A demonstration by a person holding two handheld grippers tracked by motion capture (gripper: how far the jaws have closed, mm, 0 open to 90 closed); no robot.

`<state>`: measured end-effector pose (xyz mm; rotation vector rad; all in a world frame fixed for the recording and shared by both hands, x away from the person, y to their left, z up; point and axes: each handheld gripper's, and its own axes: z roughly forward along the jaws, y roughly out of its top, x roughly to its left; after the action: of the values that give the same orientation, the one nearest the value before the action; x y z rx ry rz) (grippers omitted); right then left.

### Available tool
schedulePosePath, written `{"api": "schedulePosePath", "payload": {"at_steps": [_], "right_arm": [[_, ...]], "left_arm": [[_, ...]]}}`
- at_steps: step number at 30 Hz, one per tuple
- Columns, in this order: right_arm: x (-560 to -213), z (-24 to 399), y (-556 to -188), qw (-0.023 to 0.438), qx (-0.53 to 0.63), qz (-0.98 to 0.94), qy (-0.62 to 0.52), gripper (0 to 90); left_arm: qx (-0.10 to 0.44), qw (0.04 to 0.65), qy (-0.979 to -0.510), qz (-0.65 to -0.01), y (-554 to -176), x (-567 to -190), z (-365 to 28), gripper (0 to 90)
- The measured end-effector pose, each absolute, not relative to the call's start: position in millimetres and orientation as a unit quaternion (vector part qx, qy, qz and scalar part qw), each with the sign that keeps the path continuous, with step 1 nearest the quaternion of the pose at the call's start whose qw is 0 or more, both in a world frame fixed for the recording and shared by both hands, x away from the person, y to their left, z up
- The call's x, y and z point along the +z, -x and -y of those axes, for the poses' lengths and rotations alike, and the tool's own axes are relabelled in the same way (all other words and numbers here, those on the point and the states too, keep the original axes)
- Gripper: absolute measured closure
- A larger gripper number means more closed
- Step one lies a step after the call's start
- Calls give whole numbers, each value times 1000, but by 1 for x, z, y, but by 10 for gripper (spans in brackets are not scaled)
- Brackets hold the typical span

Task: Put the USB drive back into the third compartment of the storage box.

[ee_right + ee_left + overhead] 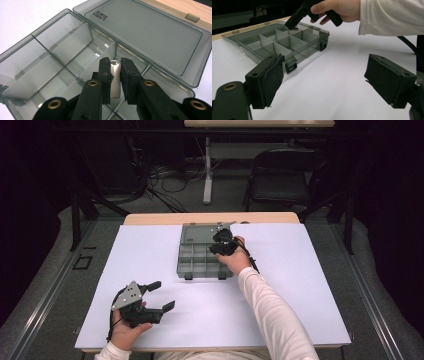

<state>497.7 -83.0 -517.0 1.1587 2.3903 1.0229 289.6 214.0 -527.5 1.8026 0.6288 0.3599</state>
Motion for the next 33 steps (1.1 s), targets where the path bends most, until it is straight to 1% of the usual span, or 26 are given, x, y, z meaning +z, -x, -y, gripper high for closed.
{"api": "schedulePosePath", "payload": {"at_steps": [10,21,23,27,31,32,33], "right_arm": [[-518,82,-497,146,356,-831,-402,787],[-514,82,-495,147,361,-830,-400,746],[-512,83,-494,150,364,-827,-401,715],[-511,83,-493,150,367,-826,-400,684],[-509,84,-492,146,374,-825,-399,616],[-507,85,-491,144,376,-824,-399,583],[-507,85,-491,144,376,-824,-399,583]], "left_arm": [[153,564,-766,-266,-290,-527,-214,150],[154,562,-767,-268,-290,-527,-213,149],[152,562,-768,-268,-290,-527,-214,150],[154,563,-766,-268,-290,-528,-213,150],[154,562,-768,-266,-291,-527,-213,149],[154,561,-769,-266,-291,-527,-213,150],[154,561,-769,-266,-291,-527,-213,150]]}}
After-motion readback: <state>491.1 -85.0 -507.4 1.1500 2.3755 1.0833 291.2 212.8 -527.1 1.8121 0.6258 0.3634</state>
